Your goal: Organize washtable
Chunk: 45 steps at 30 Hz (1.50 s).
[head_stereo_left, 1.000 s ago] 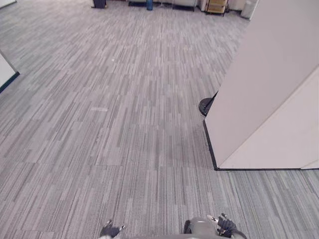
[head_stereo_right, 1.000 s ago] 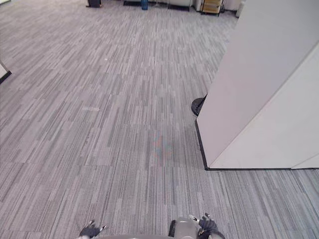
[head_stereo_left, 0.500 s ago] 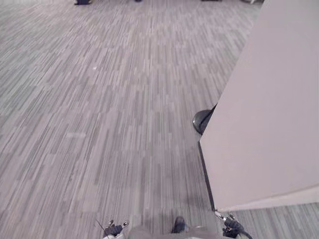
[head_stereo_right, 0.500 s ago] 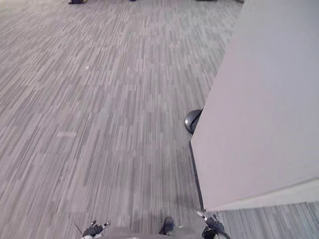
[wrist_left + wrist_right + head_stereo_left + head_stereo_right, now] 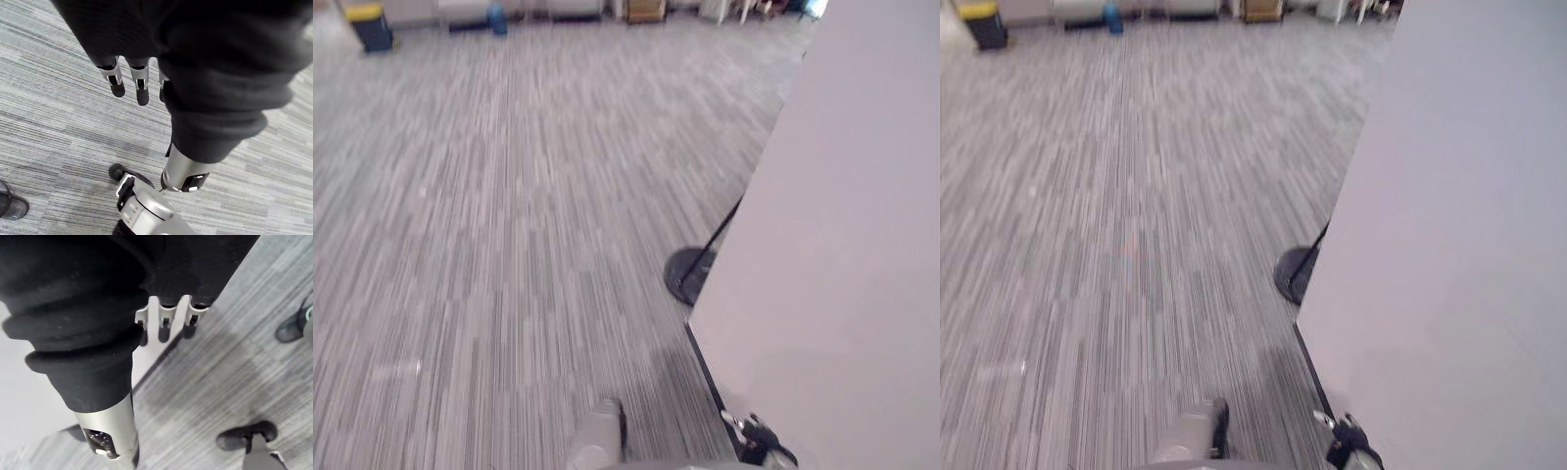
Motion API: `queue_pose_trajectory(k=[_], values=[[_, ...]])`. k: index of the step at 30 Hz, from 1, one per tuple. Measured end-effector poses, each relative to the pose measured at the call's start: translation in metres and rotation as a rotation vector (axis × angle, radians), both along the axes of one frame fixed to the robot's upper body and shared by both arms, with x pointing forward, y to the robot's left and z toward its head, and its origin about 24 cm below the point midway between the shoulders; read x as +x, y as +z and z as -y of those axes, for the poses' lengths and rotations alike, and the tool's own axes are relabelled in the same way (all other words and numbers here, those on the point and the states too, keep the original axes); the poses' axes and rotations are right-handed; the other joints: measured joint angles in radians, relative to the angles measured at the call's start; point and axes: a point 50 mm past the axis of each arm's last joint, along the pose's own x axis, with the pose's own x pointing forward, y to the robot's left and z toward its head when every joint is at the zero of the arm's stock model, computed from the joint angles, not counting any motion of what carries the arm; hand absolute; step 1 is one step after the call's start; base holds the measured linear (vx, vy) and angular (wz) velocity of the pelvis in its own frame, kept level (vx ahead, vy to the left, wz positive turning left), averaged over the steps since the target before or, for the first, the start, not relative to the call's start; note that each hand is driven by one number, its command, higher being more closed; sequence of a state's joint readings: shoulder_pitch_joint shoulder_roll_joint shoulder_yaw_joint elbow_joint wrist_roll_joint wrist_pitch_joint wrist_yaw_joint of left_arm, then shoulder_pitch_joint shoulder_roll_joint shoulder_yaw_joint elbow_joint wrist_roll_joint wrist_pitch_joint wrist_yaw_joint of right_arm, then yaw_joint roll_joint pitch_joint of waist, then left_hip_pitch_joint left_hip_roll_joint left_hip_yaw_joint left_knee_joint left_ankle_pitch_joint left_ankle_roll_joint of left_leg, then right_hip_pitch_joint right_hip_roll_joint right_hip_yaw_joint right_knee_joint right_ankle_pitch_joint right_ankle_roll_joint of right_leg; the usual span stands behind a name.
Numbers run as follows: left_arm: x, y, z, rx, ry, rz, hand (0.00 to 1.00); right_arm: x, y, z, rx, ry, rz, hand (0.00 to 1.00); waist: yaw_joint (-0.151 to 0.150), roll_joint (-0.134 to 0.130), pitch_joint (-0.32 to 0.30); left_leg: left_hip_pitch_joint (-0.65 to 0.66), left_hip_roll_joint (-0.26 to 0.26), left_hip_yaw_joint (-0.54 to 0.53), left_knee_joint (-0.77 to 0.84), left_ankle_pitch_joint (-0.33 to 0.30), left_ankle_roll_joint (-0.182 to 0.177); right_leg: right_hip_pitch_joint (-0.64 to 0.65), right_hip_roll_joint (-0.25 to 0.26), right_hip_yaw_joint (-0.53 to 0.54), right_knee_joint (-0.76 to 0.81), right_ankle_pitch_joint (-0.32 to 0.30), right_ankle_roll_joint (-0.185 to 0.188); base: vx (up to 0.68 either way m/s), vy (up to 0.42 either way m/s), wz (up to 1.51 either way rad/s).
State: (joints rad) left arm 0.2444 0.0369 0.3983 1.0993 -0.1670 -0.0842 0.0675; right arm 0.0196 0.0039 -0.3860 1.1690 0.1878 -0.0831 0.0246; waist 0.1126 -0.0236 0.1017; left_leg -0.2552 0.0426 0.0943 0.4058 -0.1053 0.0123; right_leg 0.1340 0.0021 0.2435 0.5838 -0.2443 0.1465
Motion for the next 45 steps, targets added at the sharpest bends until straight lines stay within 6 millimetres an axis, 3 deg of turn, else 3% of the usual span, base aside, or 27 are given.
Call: queue_pose_trajectory(k=[1,2,3,5,7,10,11,13,15,18,23,26,29,31,32,33,34,35,38,43,45], values=[[0.002,0.001,-0.007,0.016,-0.014,0.001,0.00,0.001,0.000,0.001,-0.004,-0.003,0.005,0.00,-0.035,-0.008,0.015,0.062,-0.036,-0.008,-0.038,-0.016,0.025,-0.081,-0.016,-0.033,0.214,0.127,0.116,0.31,0.102,0.27],[0.005,0.001,-0.007,0.017,-0.024,0.006,0.00,-0.001,0.000,0.002,-0.006,-0.008,0.000,0.00,-0.047,-0.011,0.014,0.087,-0.046,-0.014,-0.055,-0.020,0.033,-0.107,-0.028,-0.056,0.278,0.168,0.120,0.38,0.123,0.33],[0.013,0.002,-0.010,0.023,-0.026,0.027,0.00,-0.006,-0.001,0.004,-0.012,-0.009,-0.012,0.00,-0.042,-0.015,0.023,0.151,-0.058,-0.012,-0.094,-0.023,0.047,-0.160,-0.056,-0.109,0.388,0.159,0.097,0.38,0.121,0.13],[0.021,0.004,-0.013,0.033,-0.032,0.049,0.00,-0.013,-0.002,0.006,-0.018,-0.009,-0.025,0.00,-0.044,-0.011,0.028,0.259,-0.062,-0.012,-0.180,-0.025,0.052,-0.221,-0.116,-0.240,0.417,0.088,-0.024,0.29,0.092,-0.01],[0.033,0.005,-0.013,0.035,-0.054,0.076,0.00,-0.012,-0.001,0.006,-0.022,-0.004,-0.018,0.00,-0.049,-0.010,0.028,0.311,-0.058,-0.031,-0.229,-0.026,0.053,-0.253,-0.140,-0.318,0.287,0.032,-0.063,0.22,0.020,0.25],[0.053,0.006,-0.005,0.019,-0.063,0.127,0.00,-0.007,0.000,0.008,-0.031,0.002,-0.003,0.00,-0.069,0.000,0.025,0.330,-0.027,-0.083,-0.260,-0.040,0.038,-0.256,-0.101,-0.317,-0.147,0.030,-0.057,0.31,-0.130,0.53],[0.052,0.006,-0.005,0.020,-0.063,0.124,0.00,-0.008,0.000,0.007,-0.031,0.010,-0.007,0.00,-0.069,-0.005,0.025,0.326,-0.024,-0.094,-0.254,-0.048,0.013,-0.229,-0.085,-0.292,-0.333,0.101,-0.057,0.23,-0.129,0.26],[0.049,0.005,-0.006,0.022,-0.047,0.115,0.00,-0.008,0.000,0.007,-0.028,0.009,-0.014,0.00,-0.068,-0.022,0.022,0.344,-0.024,-0.121,-0.238,-0.079,-0.018,-0.198,-0.089,-0.273,-0.421,0.249,-0.069,0.31,-0.239,0.26],[0.043,0.003,0.005,-0.007,-0.011,0.113,0.00,-0.009,0.000,0.010,-0.041,0.026,-0.022,0.00,-0.068,0.017,0.005,0.352,0.001,-0.131,-0.250,-0.073,-0.030,-0.174,-0.066,-0.288,-0.447,0.240,-0.081,0.34,-0.242,0.29],[0.039,0.000,0.015,-0.036,0.005,0.099,0.00,-0.011,0.001,0.019,-0.056,0.048,-0.039,0.00,-0.069,0.056,-0.016,0.359,0.028,-0.188,-0.303,-0.068,-0.046,-0.141,-0.040,-0.343,-0.505,0.229,-0.098,0.25,-0.174,0.44],[0.039,0.000,0.014,-0.031,0.005,0.096,0.00,-0.012,0.000,0.020,-0.061,0.070,-0.049,0.00,-0.068,0.050,-0.018,0.366,0.031,-0.258,-0.306,-0.059,-0.059,-0.088,-0.042,-0.418,-0.519,0.220,-0.107,0.10,-0.068,0.53],[0.041,0.002,0.006,0.003,-0.005,0.094,0.00,-0.016,-0.002,0.011,-0.041,0.064,-0.059,0.00,-0.072,0.012,-0.030,0.330,0.013,-0.284,-0.304,-0.046,-0.076,-0.081,-0.067,-0.488,-0.520,0.195,-0.095,-0.03,-0.014,0.79],[0.048,0.005,-0.003,0.036,-0.027,0.104,0.00,-0.023,-0.005,0.007,-0.022,0.024,-0.079,0.00,-0.070,-0.029,-0.039,0.280,-0.013,-0.218,-0.313,0.015,-0.078,-0.079,-0.121,-0.581,-0.514,0.193,-0.095,-0.07,0.050,0.90],[0.047,0.005,-0.004,0.049,-0.022,0.099,0.00,-0.023,-0.005,0.008,-0.023,0.018,-0.082,0.00,-0.071,-0.027,-0.038,0.280,-0.011,-0.179,-0.337,0.016,-0.070,-0.072,-0.137,-0.614,-0.510,0.190,-0.091,-0.10,0.059,0.76],[0.047,0.005,-0.006,0.051,-0.009,0.098,0.00,-0.023,-0.004,0.008,-0.025,0.018,-0.080,0.00,-0.073,-0.029,-0.034,0.264,0.004,-0.095,-0.326,-0.004,-0.049,-0.066,-0.151,-0.638,-0.507,0.181,-0.080,-0.15,0.077,0.73],[0.046,0.005,-0.005,0.050,0.000,0.099,0.00,-0.022,-0.004,0.010,-0.033,0.026,-0.078,0.00,-0.074,-0.029,-0.030,0.238,0.028,-0.009,-0.290,-0.005,-0.051,-0.068,-0.167,-0.657,-0.489,0.176,-0.073,-0.15,0.083,0.70],[0.046,0.005,-0.005,0.049,0.002,0.099,0.00,-0.021,-0.004,0.012,-0.038,0.028,-0.075,0.00,-0.072,-0.025,-0.027,0.228,0.027,0.010,-0.272,-0.007,-0.055,-0.071,-0.180,-0.662,-0.475,0.167,-0.061,-0.17,0.168,0.37],[0.038,0.003,-0.002,0.046,0.009,0.080,0.00,-0.016,-0.003,0.010,-0.035,0.040,-0.064,0.00,-0.071,-0.008,-0.030,0.216,0.008,0.022,-0.257,-0.019,-0.054,-0.097,-0.210,-0.649,-0.426,0.154,-0.050,-0.11,0.172,0.09],[0.027,0.004,-0.007,0.068,0.028,0.050,0.00,-0.016,-0.003,0.009,-0.038,0.046,-0.063,0.00,-0.070,-0.029,-0.035,0.201,-0.008,0.032,-0.257,-0.020,-0.052,-0.127,-0.232,-0.634,-0.402,0.149,-0.039,-0.08,0.128,-0.01],[0.027,0.004,-0.008,0.069,0.019,0.047,0.00,-0.022,-0.003,0.015,-0.068,0.039,-0.088,0.00,-0.072,-0.024,-0.037,0.223,-0.006,0.046,-0.187,-0.031,-0.043,-0.122,-0.231,-0.590,-0.394,0.158,-0.029,0.01,0.020,-0.20],[0.029,0.002,0.000,0.055,-0.008,0.046,0.00,-0.021,-0.002,0.021,-0.082,0.039,-0.082,0.00,-0.070,0.002,-0.030,0.208,0.003,0.025,-0.092,-0.083,-0.050,-0.124,-0.226,-0.550,-0.377,0.158,-0.028,0.01,0.059,-0.61]])
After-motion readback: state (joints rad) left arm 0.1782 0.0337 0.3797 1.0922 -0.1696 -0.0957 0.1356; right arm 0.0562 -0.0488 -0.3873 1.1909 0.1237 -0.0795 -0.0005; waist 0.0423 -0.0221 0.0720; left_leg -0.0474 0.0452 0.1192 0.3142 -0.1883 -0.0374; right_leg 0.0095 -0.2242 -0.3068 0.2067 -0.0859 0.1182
